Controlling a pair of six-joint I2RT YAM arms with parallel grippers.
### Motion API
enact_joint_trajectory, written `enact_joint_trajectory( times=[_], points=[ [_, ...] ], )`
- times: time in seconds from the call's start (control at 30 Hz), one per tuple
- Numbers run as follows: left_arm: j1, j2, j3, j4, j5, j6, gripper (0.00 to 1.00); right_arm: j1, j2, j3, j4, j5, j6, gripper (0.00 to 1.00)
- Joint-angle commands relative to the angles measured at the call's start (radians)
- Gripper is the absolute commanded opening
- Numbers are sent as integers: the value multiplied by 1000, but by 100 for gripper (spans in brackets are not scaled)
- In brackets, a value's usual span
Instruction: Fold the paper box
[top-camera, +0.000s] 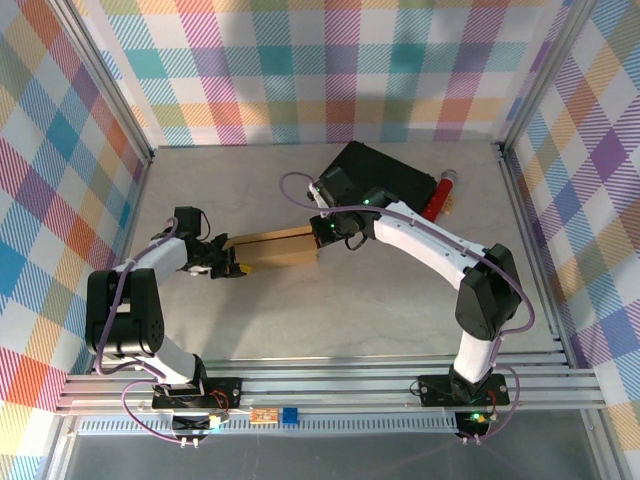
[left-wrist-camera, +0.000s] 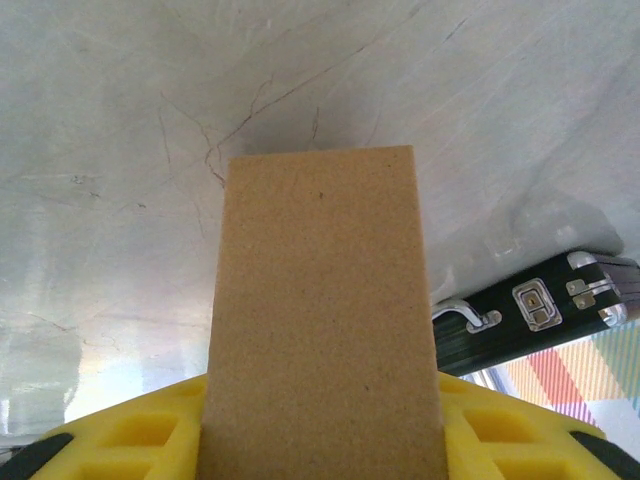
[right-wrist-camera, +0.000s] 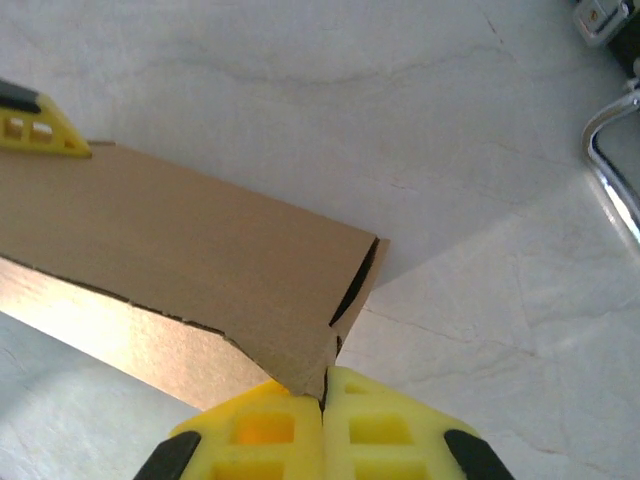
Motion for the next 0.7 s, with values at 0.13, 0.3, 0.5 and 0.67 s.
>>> enact_joint_trajectory(
  times=[0.13,0.3,0.5,0.67],
  points=[
    [10,10,-25,16,-49,-17,2,18,-5,-22,48,0,141,0],
    [12,11,-30,22,-47,-23,2,30,-10,-54,75,23,149,0],
    [11,19,-36,42,-35,-43,2,40,-16,-104,136,64,166,0],
    [11,34,-41,54,-31,-64,2,40,3,-103,148,58,190,0]
  ],
)
